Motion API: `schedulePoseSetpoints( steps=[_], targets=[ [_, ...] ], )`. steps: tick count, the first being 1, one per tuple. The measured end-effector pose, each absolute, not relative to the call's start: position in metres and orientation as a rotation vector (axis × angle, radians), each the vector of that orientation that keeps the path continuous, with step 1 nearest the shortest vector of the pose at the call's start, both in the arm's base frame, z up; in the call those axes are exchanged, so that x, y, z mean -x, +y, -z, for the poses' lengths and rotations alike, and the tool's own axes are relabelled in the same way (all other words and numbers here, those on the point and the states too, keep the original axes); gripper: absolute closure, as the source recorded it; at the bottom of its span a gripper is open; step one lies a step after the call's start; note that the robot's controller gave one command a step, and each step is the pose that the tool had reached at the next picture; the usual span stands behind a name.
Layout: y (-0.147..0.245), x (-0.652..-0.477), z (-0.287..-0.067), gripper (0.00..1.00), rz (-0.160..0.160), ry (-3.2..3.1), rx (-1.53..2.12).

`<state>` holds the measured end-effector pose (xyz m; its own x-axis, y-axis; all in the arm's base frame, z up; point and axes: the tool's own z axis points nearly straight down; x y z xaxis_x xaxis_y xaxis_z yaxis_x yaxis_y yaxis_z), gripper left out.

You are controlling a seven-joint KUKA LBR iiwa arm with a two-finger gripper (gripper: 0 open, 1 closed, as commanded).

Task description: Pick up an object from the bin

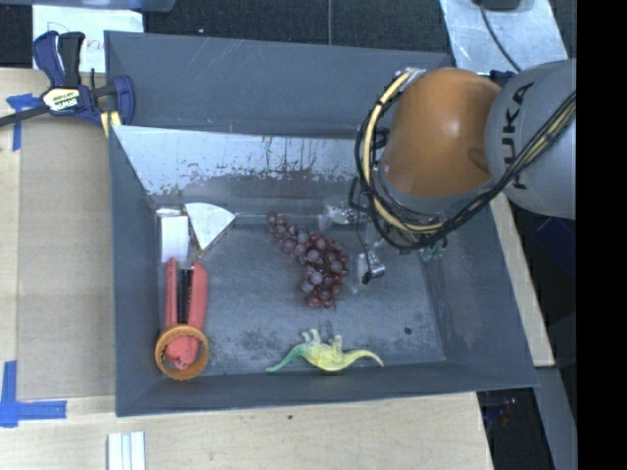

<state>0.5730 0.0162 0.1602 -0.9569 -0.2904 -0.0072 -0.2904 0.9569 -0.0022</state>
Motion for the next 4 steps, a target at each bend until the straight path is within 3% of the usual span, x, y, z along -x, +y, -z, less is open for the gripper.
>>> schedulePoseSetpoints(
  steps=[1,2,3,4],
  targets=[
    [0.025,-0.588,-0.119,0.0,0.001,3.076,0.618],
    [0.04,-0.598,-0.125,0.0,0.001,3.108,0.364],
    [0.035,-0.602,-0.095,0.0,0.002,3.035,0.773],
    [0.033,-0.608,-0.08,1.0,-0.01,3.131,0.016]
  ],
)
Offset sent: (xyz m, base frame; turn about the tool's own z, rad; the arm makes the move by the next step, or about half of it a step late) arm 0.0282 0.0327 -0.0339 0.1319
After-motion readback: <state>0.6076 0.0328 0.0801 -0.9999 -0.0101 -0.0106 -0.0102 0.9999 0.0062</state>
